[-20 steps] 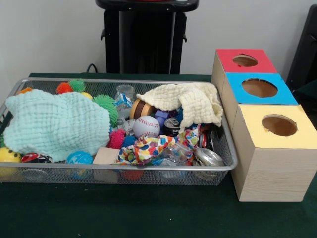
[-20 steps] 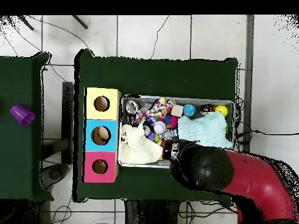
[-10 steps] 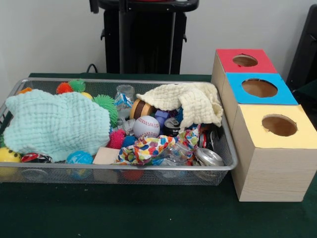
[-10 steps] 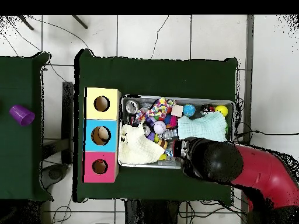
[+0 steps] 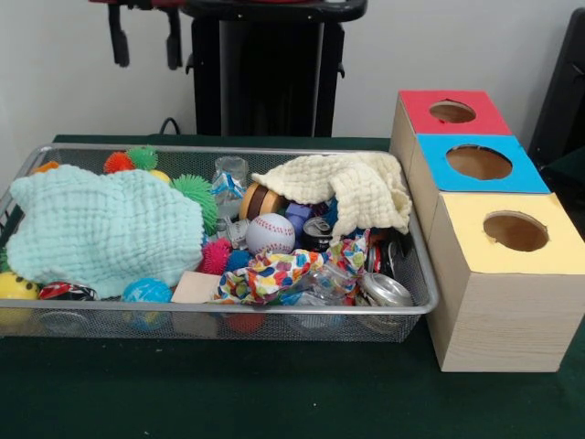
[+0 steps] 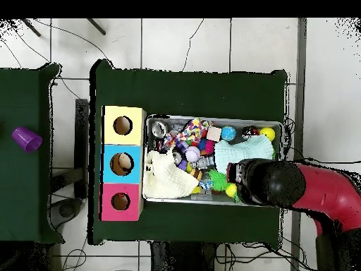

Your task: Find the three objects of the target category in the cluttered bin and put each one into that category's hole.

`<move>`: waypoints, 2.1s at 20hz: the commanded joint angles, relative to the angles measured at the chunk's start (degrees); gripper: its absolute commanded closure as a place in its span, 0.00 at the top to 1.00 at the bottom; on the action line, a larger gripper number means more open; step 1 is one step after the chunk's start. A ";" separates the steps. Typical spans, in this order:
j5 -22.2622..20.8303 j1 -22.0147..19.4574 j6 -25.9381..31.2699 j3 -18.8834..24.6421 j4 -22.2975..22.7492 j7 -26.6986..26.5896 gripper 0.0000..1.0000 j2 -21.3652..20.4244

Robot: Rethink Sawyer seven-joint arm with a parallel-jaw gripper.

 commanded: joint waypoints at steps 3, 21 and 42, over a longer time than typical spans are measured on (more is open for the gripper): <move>-7.79 -3.83 -3.04 5.53 -11.46 -15.51 1.00 9.85; -13.99 -4.35 1.16 11.49 -29.00 -24.75 1.00 29.36; -17.26 -6.96 -5.50 12.76 -19.44 -21.18 1.00 31.53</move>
